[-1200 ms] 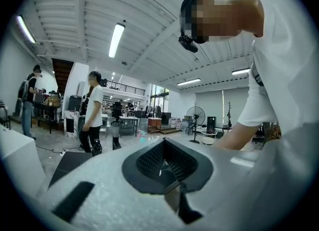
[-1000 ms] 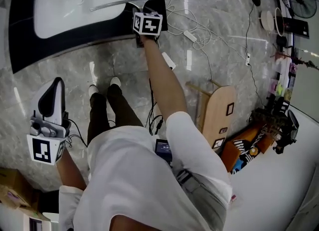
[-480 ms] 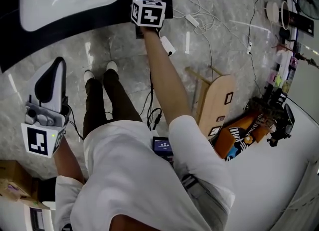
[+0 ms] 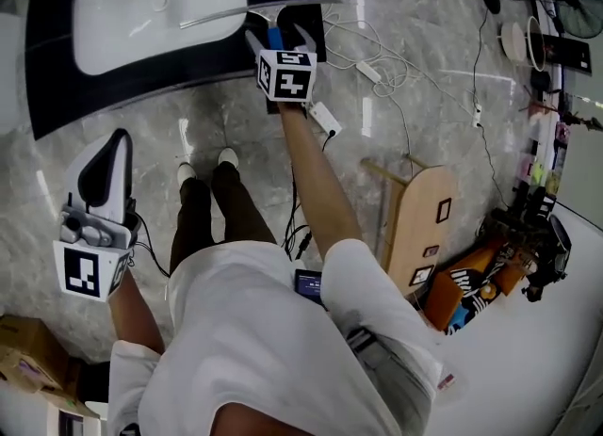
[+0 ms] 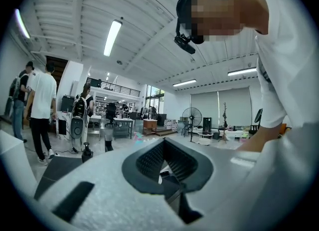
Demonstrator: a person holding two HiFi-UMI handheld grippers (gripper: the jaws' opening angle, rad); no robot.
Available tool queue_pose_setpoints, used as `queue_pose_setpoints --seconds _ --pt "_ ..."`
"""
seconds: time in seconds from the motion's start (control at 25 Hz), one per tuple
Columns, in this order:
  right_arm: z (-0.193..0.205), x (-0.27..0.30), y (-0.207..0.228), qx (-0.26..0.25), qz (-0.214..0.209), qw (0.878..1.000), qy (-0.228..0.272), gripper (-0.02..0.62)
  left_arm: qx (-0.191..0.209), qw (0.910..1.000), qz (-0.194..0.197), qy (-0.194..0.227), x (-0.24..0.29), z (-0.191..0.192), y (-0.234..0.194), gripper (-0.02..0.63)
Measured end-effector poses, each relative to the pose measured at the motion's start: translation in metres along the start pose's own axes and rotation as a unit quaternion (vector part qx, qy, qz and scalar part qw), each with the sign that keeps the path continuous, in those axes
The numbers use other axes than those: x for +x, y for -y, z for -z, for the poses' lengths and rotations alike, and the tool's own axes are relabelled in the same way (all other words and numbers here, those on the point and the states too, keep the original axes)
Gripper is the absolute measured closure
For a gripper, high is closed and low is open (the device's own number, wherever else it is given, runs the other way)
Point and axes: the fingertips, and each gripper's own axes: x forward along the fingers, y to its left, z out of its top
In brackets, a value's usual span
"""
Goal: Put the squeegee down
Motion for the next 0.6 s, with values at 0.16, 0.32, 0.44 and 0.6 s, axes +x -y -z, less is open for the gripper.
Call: queue_pose_setpoints --seconds 0.16,0.32,0.44,0.6 --pt "-0.033 -0.089 -0.04 -0.011 -0.039 0.996 0.083 0.239 0.01 0.9999 0.005 0.01 -0.014 -0.02 0.007 0.601" --pt "-0.053 -0.193 -0.077 -0.013 -0.068 0.985 0.156 0.264 0.011 0.9998 0.009 0.013 -0.029 -0.031 0.014 0.601" --pt "-0.069 -0.256 -0.095 -0.02 -0.077 0.977 0.199 0.298 0.019 0.9996 0.007 0.021 -0.041 -0.046 0.016 0.601" --pt "-0.088 -0.316 -0.118 -0.032 -0.084 0.962 0.258 0.32 0.03 0.9989 0.013 0.033 -0.056 -0.063 0.019 0.601"
